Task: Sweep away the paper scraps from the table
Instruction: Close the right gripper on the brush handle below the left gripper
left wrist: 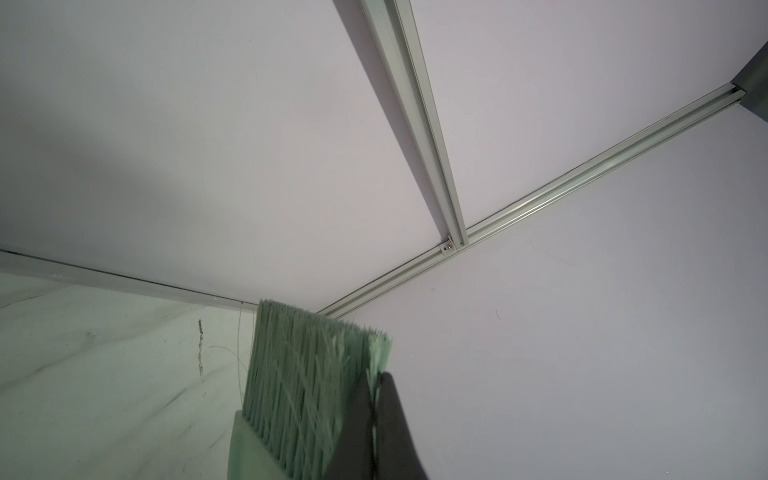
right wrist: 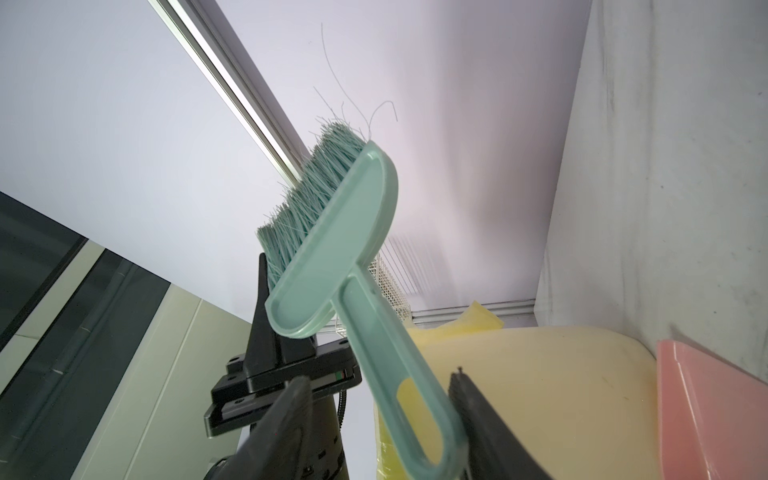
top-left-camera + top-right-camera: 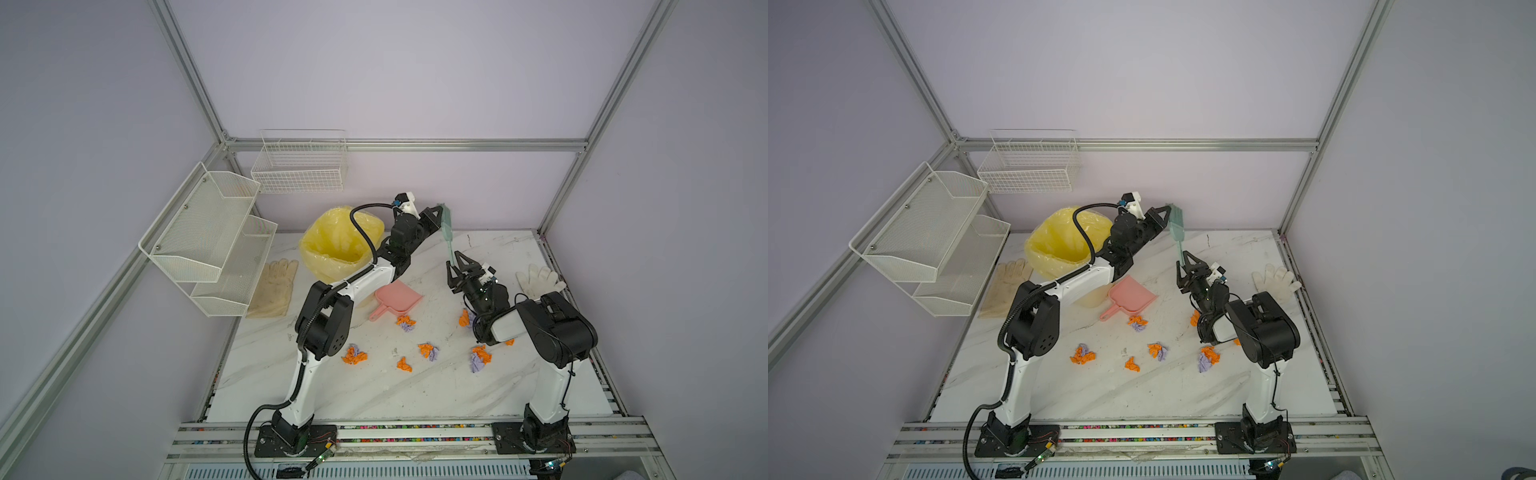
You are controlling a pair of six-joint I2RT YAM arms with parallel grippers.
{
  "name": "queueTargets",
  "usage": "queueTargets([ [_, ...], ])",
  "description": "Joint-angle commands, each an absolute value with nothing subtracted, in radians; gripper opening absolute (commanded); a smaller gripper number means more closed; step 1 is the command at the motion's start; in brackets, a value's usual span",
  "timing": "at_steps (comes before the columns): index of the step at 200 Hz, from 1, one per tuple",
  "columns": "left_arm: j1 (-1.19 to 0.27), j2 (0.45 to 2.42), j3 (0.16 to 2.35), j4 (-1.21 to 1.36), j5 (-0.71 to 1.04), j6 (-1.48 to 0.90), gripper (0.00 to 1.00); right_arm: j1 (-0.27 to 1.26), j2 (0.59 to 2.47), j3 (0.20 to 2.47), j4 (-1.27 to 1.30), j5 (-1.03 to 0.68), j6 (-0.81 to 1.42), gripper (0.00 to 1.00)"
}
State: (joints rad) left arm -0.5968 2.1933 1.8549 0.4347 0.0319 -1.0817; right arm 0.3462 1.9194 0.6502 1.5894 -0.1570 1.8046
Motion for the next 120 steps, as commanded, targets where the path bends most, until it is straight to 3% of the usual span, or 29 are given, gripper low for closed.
queueTargets([
  [1,-0.601,2.105,1.806,0.511,0.026,-1.086,0.0,0.351,1.915,0.668,1.884,-0.082,1.987,0.49],
  [65,-0.601,2.096,1.774,0.526,0.021,-1.09,0.0,0.351,1.891,0.686,1.884,-0.072,2.009,0.44],
  [120,-0.601,2.1,1.759,0.533,0.017,-1.092,0.0,0.353,1.878,0.68,1.884,-0.072,2.017,0.32],
])
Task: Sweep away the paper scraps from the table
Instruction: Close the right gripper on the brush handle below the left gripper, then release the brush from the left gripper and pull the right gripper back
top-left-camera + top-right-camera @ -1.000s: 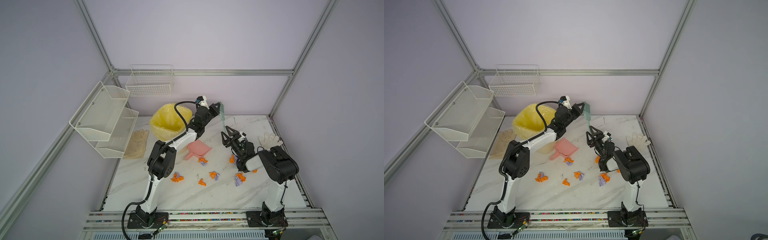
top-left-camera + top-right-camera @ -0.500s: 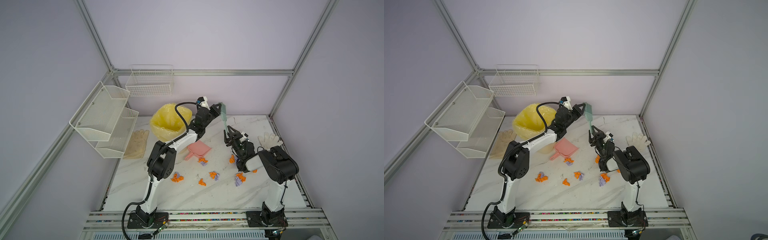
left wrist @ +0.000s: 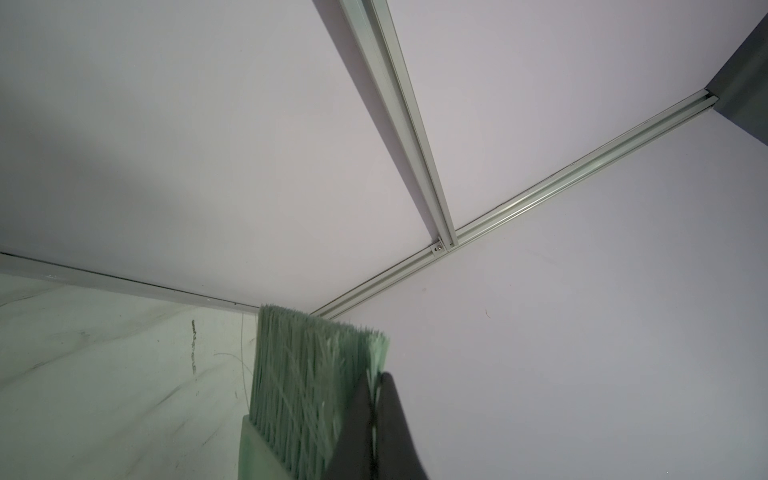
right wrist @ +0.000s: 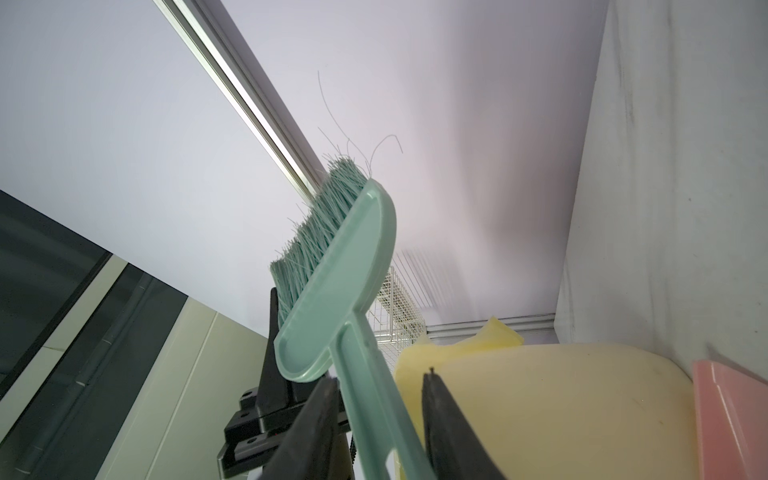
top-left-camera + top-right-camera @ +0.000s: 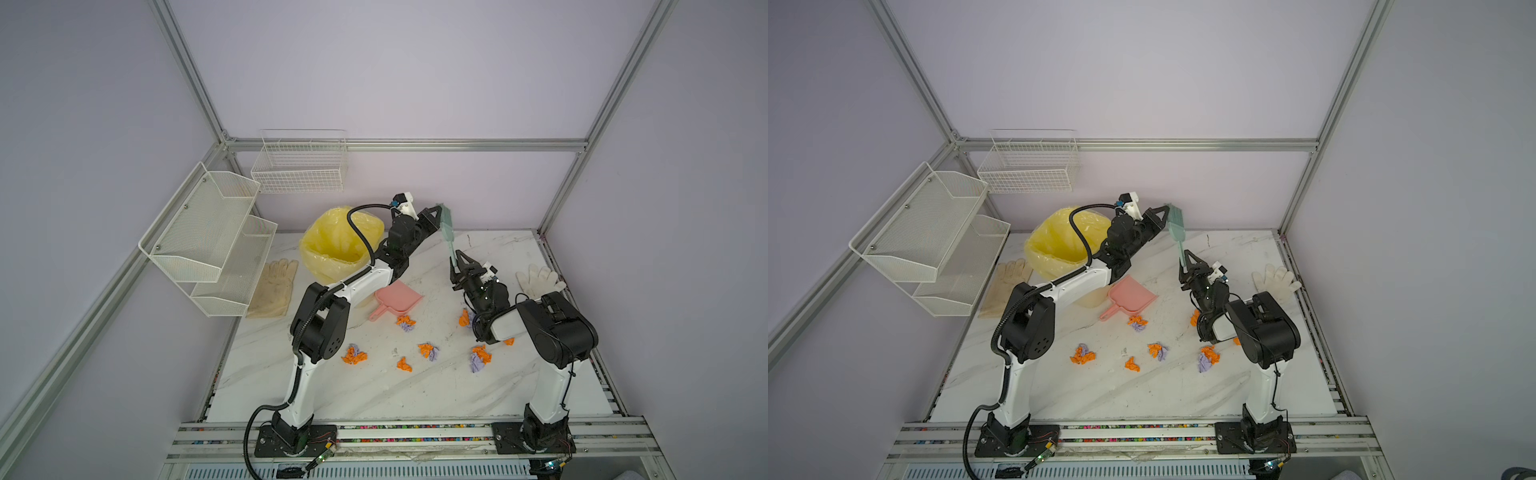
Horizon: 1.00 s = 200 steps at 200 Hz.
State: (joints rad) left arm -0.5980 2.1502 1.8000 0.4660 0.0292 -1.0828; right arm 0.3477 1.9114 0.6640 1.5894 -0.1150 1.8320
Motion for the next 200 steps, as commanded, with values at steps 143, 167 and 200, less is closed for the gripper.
queueTargets([
  [143,-0.588,2.07,1.674,0.58,0.035,-1.11,0.66,0.305,1.8,0.603,1.882,-0.109,1.901,0.0],
  [167,-0.588,2.023,1.659,0.565,0.039,-1.05,1.0,0.254,1.775,0.566,1.881,-0.161,1.871,0.0],
  [200,-0.588,1.921,1.604,0.539,0.042,-0.975,1.0,0.172,1.754,0.56,1.847,-0.285,1.849,0.0],
])
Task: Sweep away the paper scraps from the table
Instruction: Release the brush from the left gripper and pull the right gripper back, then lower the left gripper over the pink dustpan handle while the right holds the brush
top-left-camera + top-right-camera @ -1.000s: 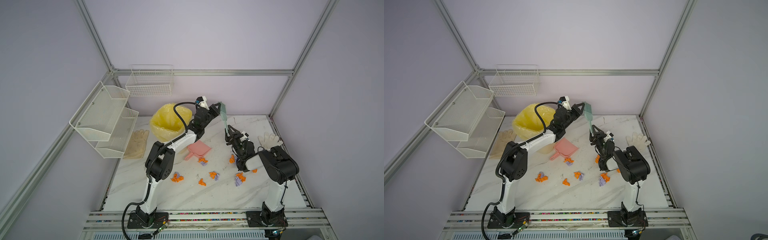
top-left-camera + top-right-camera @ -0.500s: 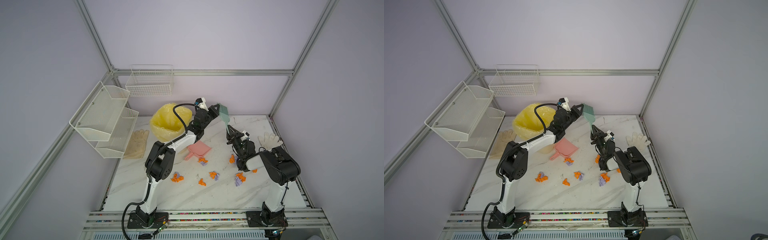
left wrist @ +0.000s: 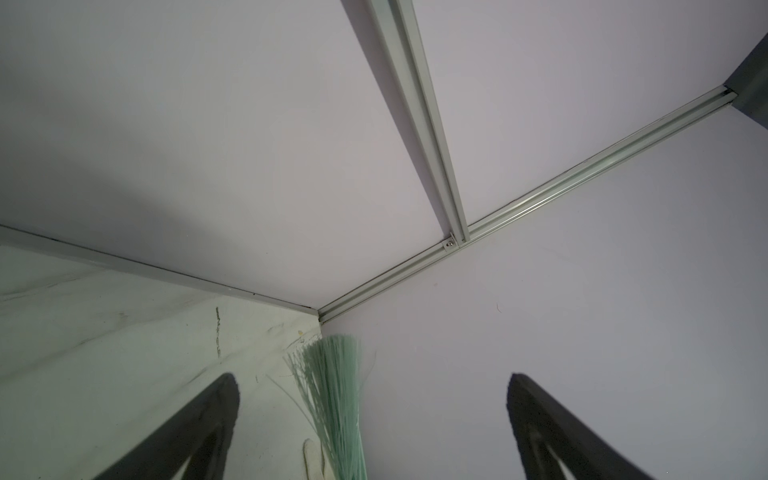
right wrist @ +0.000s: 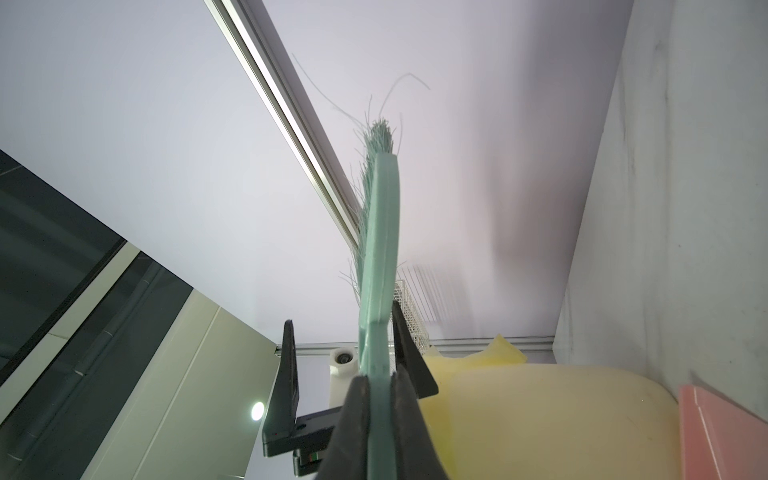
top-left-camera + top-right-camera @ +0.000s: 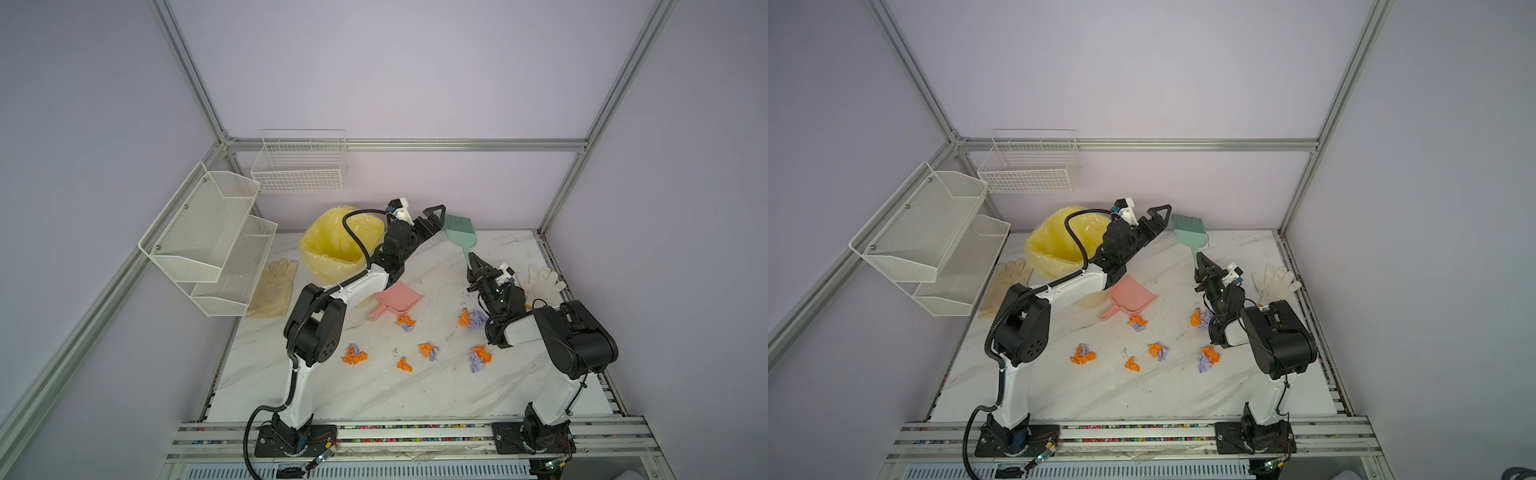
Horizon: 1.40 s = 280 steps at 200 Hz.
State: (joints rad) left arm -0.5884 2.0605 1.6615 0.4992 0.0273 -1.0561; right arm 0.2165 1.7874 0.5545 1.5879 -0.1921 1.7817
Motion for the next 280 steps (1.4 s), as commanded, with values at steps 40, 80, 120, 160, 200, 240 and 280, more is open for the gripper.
queueTargets([
  [40,-0.592,1.709,1.471,0.38,0.055,-0.822,1.0,0.129,1.724,0.651,1.598,-0.516,1.682,0.0],
  [80,-0.607,1.48,1.394,0.012,-0.007,-0.591,1.0,0.126,1.505,0.876,0.683,-0.527,1.03,0.0],
  [120,-0.649,1.312,1.372,-0.394,-0.054,-0.409,1.0,0.123,1.379,1.12,0.059,-0.267,0.571,0.0],
  [160,-0.699,1.229,1.271,-0.652,-0.05,-0.337,1.0,0.124,1.352,1.186,-0.147,-0.202,0.449,0.0],
  [200,-0.707,1.245,1.165,-0.814,-0.068,-0.335,1.0,0.124,1.298,1.146,-0.156,-0.207,0.435,0.0],
  [240,-0.707,1.38,1.144,-0.89,-0.074,-0.255,1.0,0.124,1.283,1.135,-0.162,-0.224,0.419,0.0],
  [280,-0.701,1.568,1.231,-0.929,-0.145,-0.147,1.0,0.125,1.264,1.112,-0.141,-0.243,0.417,0.0],
])
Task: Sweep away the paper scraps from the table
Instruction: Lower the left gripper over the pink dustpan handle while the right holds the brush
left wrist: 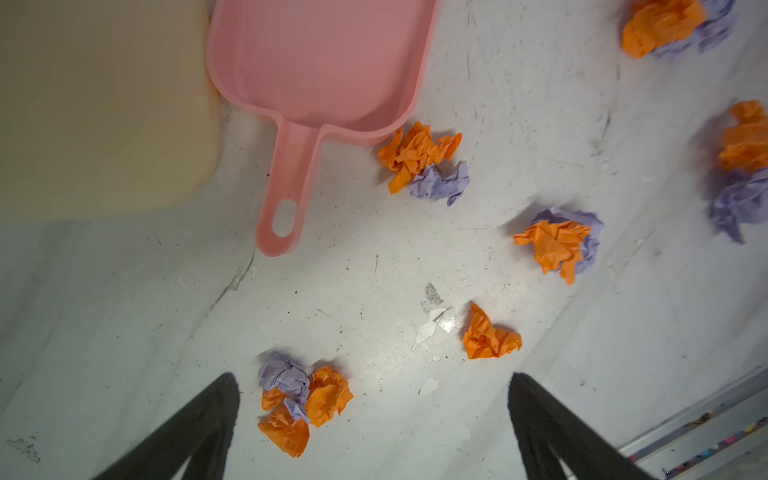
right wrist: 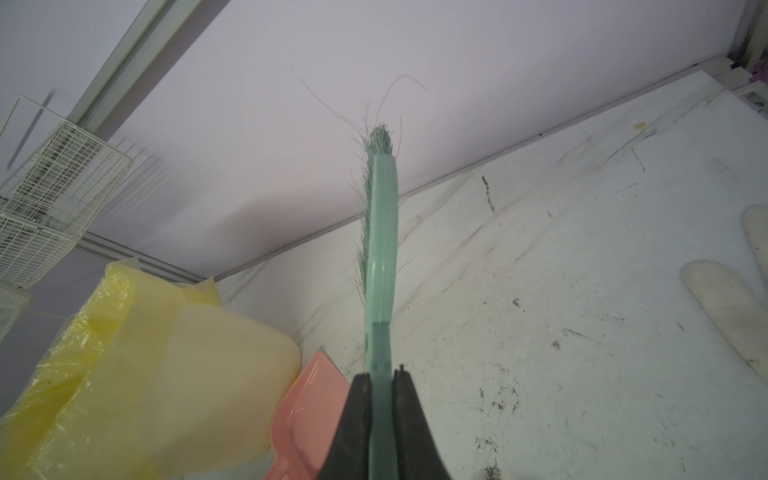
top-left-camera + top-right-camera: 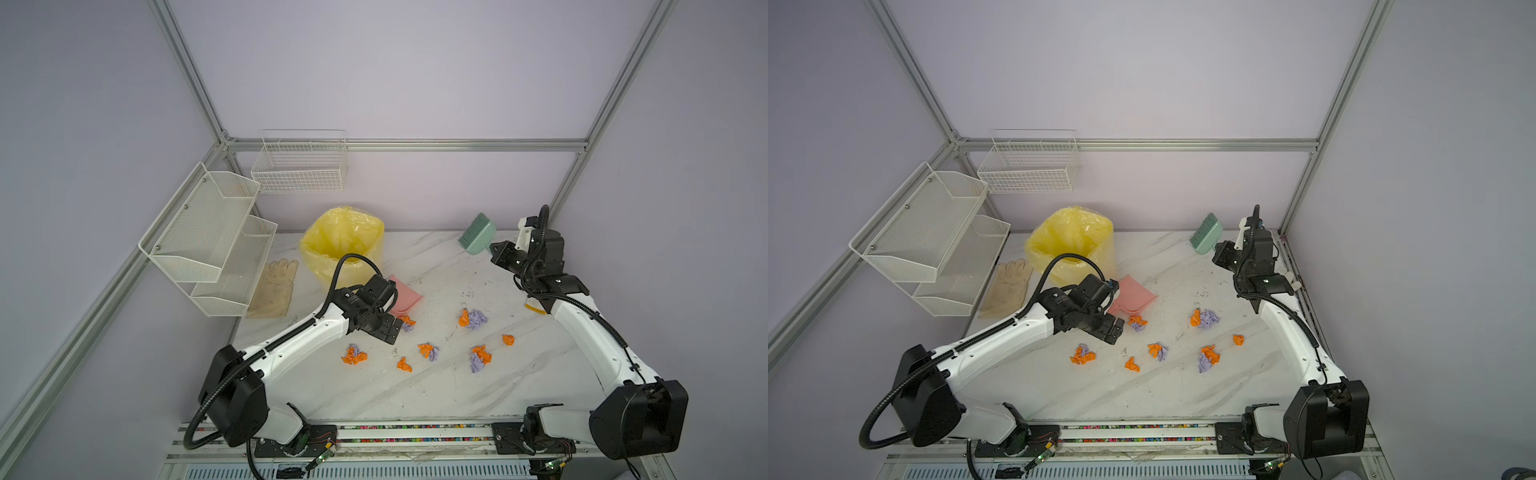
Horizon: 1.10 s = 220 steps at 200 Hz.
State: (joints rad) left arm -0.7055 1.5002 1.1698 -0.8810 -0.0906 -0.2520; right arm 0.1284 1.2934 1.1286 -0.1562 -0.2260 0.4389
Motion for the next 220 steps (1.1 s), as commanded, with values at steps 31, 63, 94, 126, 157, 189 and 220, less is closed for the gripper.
queueTargets([
  [31,-0.689,1.65,1.287,-0.907,-0.195,-0.085,1.0,0.124,1.258,1.107,-0.137,-0.256,0.411,0.0],
  [63,-0.651,1.675,1.343,-0.881,-0.171,-0.059,1.0,0.124,1.25,1.1,-0.132,-0.267,0.408,0.0],
  [94,-0.633,1.721,1.371,-0.882,-0.164,0.0,1.0,0.124,1.242,1.098,-0.13,-0.272,0.403,0.0],
  [126,-0.615,1.761,1.381,-0.861,-0.149,0.025,0.95,0.124,1.245,1.1,-0.129,-0.271,0.399,0.0],
  [157,-0.593,1.8,1.411,-0.841,-0.133,0.029,0.87,0.124,1.252,1.1,-0.118,-0.28,0.399,0.0],
  [189,-0.586,1.852,1.449,-0.836,-0.134,0.039,0.72,0.124,1.252,1.093,-0.104,-0.281,0.399,0.0],
  [220,-0.586,1.877,1.466,-0.837,-0.126,0.044,0.6,0.124,1.251,1.093,-0.104,-0.282,0.394,0.0],
])
